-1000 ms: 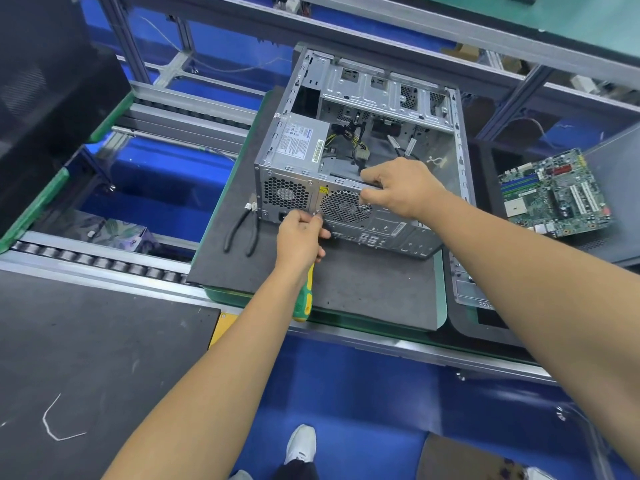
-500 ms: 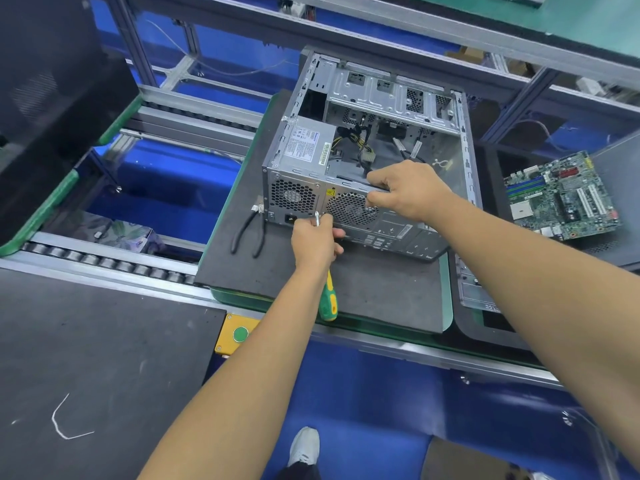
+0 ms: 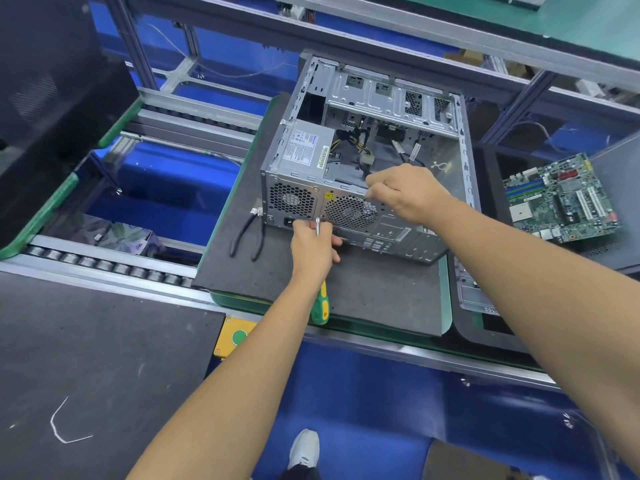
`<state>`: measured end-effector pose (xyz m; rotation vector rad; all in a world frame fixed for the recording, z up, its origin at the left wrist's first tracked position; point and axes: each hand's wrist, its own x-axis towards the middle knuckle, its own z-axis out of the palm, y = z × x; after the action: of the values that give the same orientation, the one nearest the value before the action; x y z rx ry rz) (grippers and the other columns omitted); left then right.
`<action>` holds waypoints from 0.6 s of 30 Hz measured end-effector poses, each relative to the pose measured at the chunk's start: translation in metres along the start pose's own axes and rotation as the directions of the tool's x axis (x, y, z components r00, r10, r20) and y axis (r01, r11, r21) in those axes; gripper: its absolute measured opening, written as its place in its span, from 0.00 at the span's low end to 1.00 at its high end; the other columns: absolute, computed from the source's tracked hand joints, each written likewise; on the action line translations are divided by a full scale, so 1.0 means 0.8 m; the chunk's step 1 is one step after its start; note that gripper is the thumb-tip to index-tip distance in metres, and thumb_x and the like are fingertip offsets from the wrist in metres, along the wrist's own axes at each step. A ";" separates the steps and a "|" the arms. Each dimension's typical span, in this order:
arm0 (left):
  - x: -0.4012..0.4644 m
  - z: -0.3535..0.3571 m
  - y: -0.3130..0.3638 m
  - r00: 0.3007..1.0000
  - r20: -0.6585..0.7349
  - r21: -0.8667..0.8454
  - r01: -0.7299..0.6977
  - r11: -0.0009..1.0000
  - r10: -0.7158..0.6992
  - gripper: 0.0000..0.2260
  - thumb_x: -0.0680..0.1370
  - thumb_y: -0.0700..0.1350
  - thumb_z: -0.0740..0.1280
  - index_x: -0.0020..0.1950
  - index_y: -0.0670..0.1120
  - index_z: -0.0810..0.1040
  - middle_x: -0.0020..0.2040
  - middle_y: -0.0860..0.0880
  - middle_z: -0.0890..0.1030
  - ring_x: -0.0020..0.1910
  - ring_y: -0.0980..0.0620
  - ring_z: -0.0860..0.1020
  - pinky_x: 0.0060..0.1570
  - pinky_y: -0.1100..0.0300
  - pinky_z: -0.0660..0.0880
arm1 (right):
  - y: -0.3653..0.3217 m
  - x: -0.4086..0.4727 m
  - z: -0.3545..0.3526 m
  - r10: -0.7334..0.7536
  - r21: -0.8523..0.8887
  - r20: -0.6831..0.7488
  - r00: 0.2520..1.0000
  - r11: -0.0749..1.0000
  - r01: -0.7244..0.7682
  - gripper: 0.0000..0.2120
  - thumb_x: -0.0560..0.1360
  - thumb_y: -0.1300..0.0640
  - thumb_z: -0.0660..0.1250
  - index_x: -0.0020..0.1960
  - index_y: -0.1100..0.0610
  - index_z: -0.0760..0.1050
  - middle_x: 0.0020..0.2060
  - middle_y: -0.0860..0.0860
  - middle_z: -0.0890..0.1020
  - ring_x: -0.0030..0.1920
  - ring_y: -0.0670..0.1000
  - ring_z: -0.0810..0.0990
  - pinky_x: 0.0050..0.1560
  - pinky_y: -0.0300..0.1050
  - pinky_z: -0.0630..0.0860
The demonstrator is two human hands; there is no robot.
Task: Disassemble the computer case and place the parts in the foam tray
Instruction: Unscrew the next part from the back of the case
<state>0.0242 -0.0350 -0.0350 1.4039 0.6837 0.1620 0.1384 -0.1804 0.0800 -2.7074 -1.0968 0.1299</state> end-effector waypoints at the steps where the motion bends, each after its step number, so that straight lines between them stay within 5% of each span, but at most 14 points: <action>1: -0.001 -0.001 0.000 1.000 0.011 -0.006 0.004 1.000 -0.003 0.06 0.80 0.43 0.60 0.55 0.42 0.68 0.38 0.47 0.85 0.22 0.51 0.72 0.22 0.63 0.65 | -0.001 0.000 0.000 0.002 0.010 -0.003 1.000 1.000 -0.002 0.19 0.80 0.49 0.56 0.30 0.47 0.63 0.29 0.39 0.76 0.34 0.40 0.73 0.40 0.49 0.71; 3: -0.003 -0.006 -0.003 0.999 0.041 -0.017 0.019 1.000 -0.018 0.05 0.82 0.44 0.60 0.55 0.43 0.68 0.39 0.46 0.85 0.22 0.51 0.72 0.20 0.64 0.64 | -0.001 0.000 -0.001 0.023 0.032 0.003 1.000 0.999 -0.023 0.21 0.82 0.52 0.54 0.30 0.46 0.62 0.31 0.31 0.76 0.35 0.38 0.73 0.42 0.51 0.72; 6: -0.006 -0.017 -0.012 0.995 0.098 0.021 0.010 1.000 -0.012 0.06 0.84 0.46 0.62 0.56 0.44 0.69 0.40 0.47 0.85 0.23 0.52 0.73 0.20 0.64 0.64 | 0.001 0.002 -0.002 0.074 0.057 0.017 0.997 0.996 -0.075 0.19 0.81 0.49 0.53 0.31 0.49 0.64 0.30 0.46 0.76 0.35 0.48 0.73 0.46 0.51 0.74; 12: -0.006 -0.036 -0.031 0.982 0.186 0.024 0.013 1.000 -0.017 0.07 0.83 0.46 0.66 0.54 0.46 0.69 0.37 0.50 0.83 0.24 0.52 0.72 0.22 0.63 0.62 | 0.003 0.010 -0.003 0.158 0.327 0.187 0.970 0.921 -0.213 0.17 0.79 0.54 0.57 0.33 0.52 0.58 0.29 0.49 0.62 0.30 0.49 0.58 0.35 0.48 0.58; 18: -0.007 -0.041 -0.035 0.983 0.186 -0.012 0.005 1.000 -0.003 0.03 0.84 0.39 0.58 0.54 0.47 0.69 0.35 0.47 0.78 0.22 0.52 0.67 0.23 0.66 0.58 | 0.007 0.016 -0.013 0.159 0.566 0.333 0.929 0.755 -0.332 0.15 0.78 0.62 0.62 0.34 0.55 0.65 0.33 0.53 0.63 0.33 0.49 0.59 0.35 0.47 0.58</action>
<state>-0.0054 -0.0155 -0.0595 1.3854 0.5299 0.0311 0.1532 -0.1773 0.0889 -2.2389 -0.5819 0.7765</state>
